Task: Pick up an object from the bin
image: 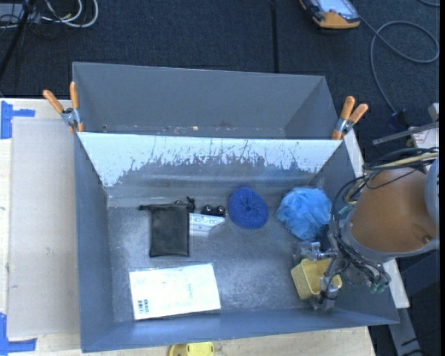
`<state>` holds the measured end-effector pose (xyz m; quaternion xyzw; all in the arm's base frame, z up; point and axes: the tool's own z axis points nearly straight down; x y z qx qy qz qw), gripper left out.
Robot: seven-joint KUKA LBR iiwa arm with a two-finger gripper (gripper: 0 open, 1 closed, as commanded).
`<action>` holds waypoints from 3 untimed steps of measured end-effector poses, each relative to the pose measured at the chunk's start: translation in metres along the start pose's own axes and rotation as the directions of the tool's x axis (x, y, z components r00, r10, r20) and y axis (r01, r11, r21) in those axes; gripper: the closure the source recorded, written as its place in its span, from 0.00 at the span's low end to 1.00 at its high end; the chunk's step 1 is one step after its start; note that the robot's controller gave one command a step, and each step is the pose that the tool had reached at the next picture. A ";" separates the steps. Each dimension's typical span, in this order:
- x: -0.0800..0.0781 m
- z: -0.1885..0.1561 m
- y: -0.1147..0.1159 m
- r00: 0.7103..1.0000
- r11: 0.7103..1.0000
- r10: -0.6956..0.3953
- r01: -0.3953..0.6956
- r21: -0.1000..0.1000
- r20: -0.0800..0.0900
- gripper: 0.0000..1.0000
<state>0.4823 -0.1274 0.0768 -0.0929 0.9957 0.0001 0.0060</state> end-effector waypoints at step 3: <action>0.003 -0.016 0.002 1.000 1.000 0.000 0.000 -0.005 -0.018 1.00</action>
Offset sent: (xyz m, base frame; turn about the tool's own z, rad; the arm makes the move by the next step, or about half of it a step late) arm -0.0001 -0.0001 0.0293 0.0000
